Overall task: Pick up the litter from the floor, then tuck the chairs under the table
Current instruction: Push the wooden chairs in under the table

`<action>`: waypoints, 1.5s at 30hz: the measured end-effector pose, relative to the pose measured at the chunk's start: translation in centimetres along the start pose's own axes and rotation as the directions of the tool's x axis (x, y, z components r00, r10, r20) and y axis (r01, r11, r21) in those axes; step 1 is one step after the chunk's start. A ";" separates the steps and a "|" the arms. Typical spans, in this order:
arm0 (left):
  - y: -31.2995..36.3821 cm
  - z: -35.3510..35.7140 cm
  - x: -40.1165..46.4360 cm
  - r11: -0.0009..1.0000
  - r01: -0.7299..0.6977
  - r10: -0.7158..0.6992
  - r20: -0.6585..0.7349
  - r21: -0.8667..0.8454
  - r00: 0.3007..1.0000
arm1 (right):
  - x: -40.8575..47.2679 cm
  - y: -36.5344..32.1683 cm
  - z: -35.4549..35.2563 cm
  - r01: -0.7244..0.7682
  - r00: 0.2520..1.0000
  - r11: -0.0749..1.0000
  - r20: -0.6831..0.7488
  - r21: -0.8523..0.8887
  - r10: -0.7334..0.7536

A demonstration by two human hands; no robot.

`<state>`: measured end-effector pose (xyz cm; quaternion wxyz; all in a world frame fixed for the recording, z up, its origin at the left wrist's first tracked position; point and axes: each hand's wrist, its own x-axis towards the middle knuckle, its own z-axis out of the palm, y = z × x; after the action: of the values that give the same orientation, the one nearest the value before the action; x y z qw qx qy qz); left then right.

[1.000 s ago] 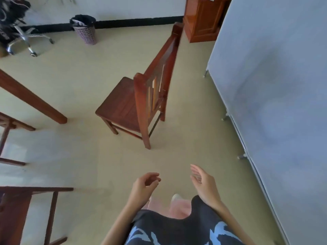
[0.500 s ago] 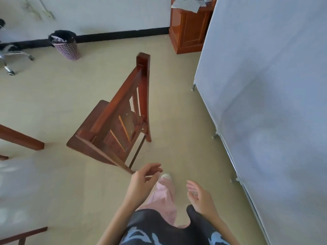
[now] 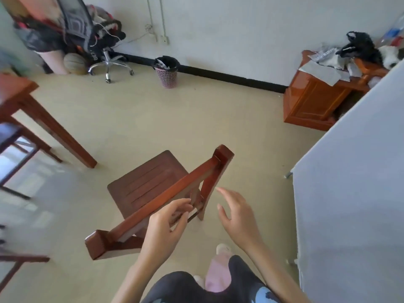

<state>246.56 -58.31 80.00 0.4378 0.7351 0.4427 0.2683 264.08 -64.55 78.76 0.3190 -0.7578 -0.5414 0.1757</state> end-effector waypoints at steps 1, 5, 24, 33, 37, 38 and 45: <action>0.0 0.1 0.5 1.000 -0.015 0.015 -0.086 0.005 0.996 | 1.8 -0.1 -0.3 0.106 0.994 0.994 0.007 -0.032 -0.106; -0.1 0.7 2.3 0.959 -0.061 0.167 -0.377 0.278 0.911 | 8.0 0.0 0.1 0.481 0.872 0.866 0.173 -0.133 -0.458; -1.3 -1.2 5.2 0.487 0.373 -0.369 -0.201 0.789 0.907 | 15.0 -0.5 4.4 0.851 0.518 0.459 0.542 -0.254 -0.662; -2.3 -1.5 3.0 0.547 0.459 -0.296 -0.351 0.700 0.888 | 14.9 -1.8 5.7 0.903 0.430 0.365 0.502 -0.227 -0.750; -3.4 -1.6 1.5 0.499 0.520 -0.288 -0.434 0.693 0.854 | 15.3 -3.2 7.0 0.933 0.359 0.304 0.532 -0.191 -0.767; -3.5 -1.7 1.1 0.481 0.546 -0.302 -0.455 0.686 0.838 | 15.3 -3.7 7.5 0.941 0.336 0.289 0.545 -0.173 -0.768; -4.2 -3.2 0.7 0.421 0.661 -0.316 -0.583 0.620 0.748 | 17.5 -7.3 10.6 0.978 0.201 0.189 0.579 -0.082 -0.790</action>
<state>242.60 -55.47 77.88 0.0248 0.6159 0.7868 0.0331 258.62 -43.55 77.26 0.0579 -0.2742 -0.9597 -0.0217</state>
